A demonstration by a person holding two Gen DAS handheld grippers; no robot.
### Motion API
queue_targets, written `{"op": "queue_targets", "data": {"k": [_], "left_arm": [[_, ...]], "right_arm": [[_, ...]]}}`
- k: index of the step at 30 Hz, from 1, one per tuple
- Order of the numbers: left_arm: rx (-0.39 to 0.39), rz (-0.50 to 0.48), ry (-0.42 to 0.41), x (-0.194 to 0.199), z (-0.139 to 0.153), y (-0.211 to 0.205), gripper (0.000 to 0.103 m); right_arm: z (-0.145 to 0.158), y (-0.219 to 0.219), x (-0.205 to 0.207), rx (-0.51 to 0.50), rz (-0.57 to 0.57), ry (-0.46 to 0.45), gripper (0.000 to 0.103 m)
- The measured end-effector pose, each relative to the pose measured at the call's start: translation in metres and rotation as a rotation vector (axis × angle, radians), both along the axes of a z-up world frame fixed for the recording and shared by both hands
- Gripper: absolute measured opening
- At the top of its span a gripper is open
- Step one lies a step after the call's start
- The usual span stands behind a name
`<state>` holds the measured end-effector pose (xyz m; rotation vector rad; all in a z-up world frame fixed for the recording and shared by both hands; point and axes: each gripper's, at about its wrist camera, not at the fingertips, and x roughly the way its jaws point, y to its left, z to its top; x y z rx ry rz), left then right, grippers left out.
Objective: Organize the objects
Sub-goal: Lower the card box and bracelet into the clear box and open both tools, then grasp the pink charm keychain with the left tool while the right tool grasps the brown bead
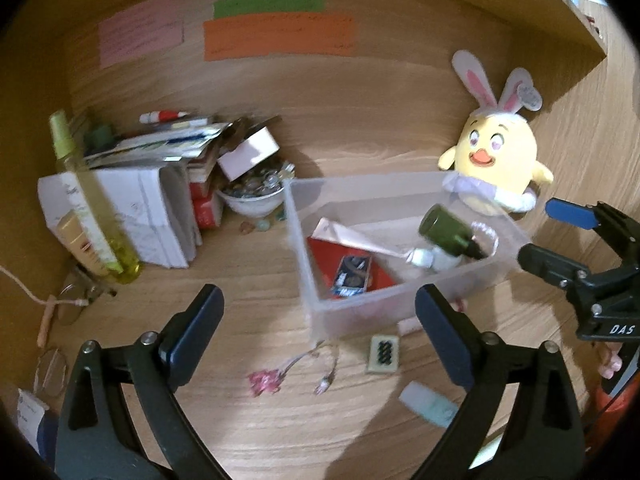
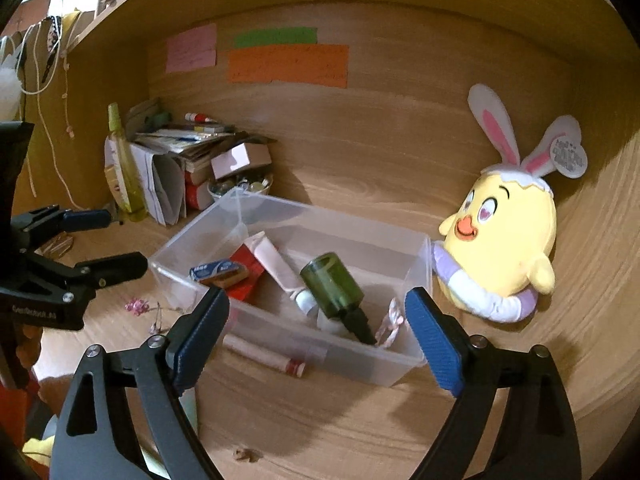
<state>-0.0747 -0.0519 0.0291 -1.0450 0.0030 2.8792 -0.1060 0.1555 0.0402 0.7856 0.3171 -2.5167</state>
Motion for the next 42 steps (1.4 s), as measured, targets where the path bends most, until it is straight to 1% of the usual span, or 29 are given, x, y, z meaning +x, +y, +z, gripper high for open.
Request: {"op": "queue_targets", "data": {"k": [7,10,14,19,25,29,30,31,32,33,34,35,36,38,39,41,42], "left_arm": [[0.009,0.031,-0.065,0.009,-0.023,-0.013,0.098],[0.014,0.040,-0.106,0.010,-0.037,-0.015,0.098],[0.019,0.050,-0.164,0.012,-0.059,-0.018,0.098],[0.022,0.056,-0.221,0.012,-0.077,-0.022,0.098],[0.018,0.070,-0.241,0.006,-0.083,-0.030,0.098],[0.054,0.080,-0.243,0.000,-0.086,-0.038,0.096],[0.055,0.079,-0.239,0.000,-0.086,-0.038,0.093],[0.052,0.071,-0.239,0.000,-0.086,-0.037,0.081],[0.052,0.064,-0.243,-0.001,-0.086,-0.037,0.073],[0.054,0.058,-0.253,-0.003,-0.088,-0.036,0.070],[0.059,0.060,-0.260,-0.004,-0.089,-0.036,0.066],[0.057,0.064,-0.256,-0.005,-0.089,-0.037,0.063],[0.058,0.063,-0.257,-0.005,-0.089,-0.037,0.061],[0.062,0.070,-0.254,-0.006,-0.089,-0.039,0.055],[0.062,0.076,-0.252,-0.006,-0.089,-0.040,0.052],[0.064,0.095,-0.247,-0.006,-0.089,-0.044,0.039],[0.067,0.099,-0.246,-0.007,-0.088,-0.046,0.035]], "right_arm": [[-0.023,0.003,0.005,0.008,0.006,-0.074,0.088],[-0.033,0.004,0.007,0.026,-0.002,-0.091,0.088],[-0.044,0.006,0.012,0.026,0.004,-0.130,0.088],[-0.063,0.002,0.021,0.076,0.014,-0.168,0.088],[-0.084,-0.004,0.036,0.101,0.055,-0.225,0.088],[-0.092,-0.003,0.044,0.106,0.068,-0.255,0.086],[-0.093,-0.003,0.046,0.104,0.075,-0.263,0.085],[-0.095,-0.003,0.048,0.101,0.079,-0.268,0.083],[-0.096,-0.003,0.050,0.100,0.078,-0.272,0.080],[-0.097,-0.002,0.051,0.100,0.080,-0.277,0.076],[-0.098,-0.002,0.052,0.098,0.082,-0.282,0.069],[-0.100,-0.002,0.053,0.096,0.083,-0.288,0.063],[-0.101,-0.002,0.053,0.096,0.083,-0.297,0.061],[-0.105,-0.002,0.052,0.093,0.080,-0.314,0.050],[-0.105,-0.003,0.050,0.093,0.081,-0.321,0.047],[-0.106,-0.003,0.051,0.095,0.078,-0.313,0.036],[-0.106,-0.003,0.052,0.093,0.081,-0.311,0.032]]}}
